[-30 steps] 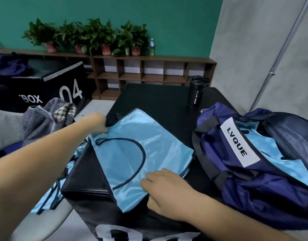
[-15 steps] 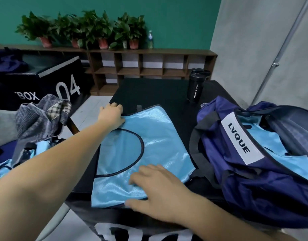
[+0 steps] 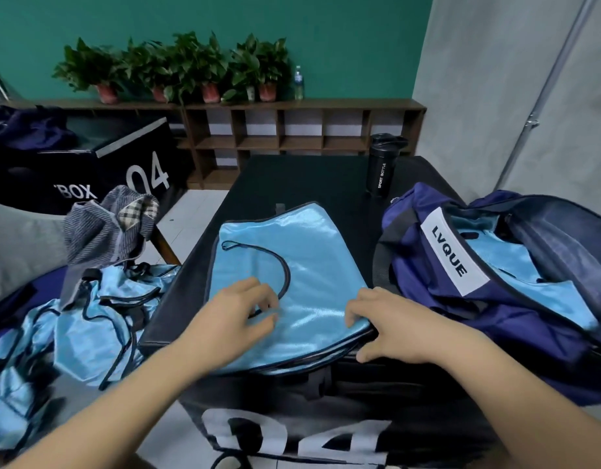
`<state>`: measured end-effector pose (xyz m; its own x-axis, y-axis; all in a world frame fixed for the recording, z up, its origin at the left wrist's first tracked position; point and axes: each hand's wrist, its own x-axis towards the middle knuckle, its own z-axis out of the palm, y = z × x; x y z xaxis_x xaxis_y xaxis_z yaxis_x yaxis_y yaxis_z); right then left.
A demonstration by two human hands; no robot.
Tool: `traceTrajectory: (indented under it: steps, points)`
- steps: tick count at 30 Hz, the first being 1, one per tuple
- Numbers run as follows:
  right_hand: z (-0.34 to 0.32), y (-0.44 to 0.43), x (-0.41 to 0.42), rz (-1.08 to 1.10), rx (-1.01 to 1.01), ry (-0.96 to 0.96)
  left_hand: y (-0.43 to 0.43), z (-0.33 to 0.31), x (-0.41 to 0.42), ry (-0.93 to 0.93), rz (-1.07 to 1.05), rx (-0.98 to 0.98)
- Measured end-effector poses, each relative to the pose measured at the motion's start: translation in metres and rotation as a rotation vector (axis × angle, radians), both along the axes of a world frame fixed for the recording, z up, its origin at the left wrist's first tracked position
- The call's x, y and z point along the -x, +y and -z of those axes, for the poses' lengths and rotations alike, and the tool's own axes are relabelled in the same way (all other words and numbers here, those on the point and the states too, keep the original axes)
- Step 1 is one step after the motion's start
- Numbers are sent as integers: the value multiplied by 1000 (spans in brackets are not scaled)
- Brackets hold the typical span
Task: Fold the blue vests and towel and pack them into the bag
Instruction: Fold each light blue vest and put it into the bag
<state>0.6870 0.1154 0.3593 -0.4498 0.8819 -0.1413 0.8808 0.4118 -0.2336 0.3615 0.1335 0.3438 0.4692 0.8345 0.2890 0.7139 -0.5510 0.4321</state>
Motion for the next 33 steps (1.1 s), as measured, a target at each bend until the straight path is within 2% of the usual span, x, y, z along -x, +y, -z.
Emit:
traceTrajectory:
  steps: [5, 9, 16, 22, 29, 33]
  points:
    - [3, -2, -6, 15, 9, 78, -42, 31, 11, 137, 79, -10]
    - [9, -6, -2, 14, -16, 89, -50, 48, 18, 326, 47, -130]
    - [27, -33, 11, 42, -263, -12, -50, 60, 16, 405, -32, -279]
    - [28, -41, 13, -28, -316, -91, -44, 53, 33, 379, -6, -341]
    - [28, -46, 13, -26, -335, -88, -51, 31, 46, 216, -81, -228]
    - [9, -49, 15, 59, -293, -36, -49, 12, 48, 130, -145, -124]
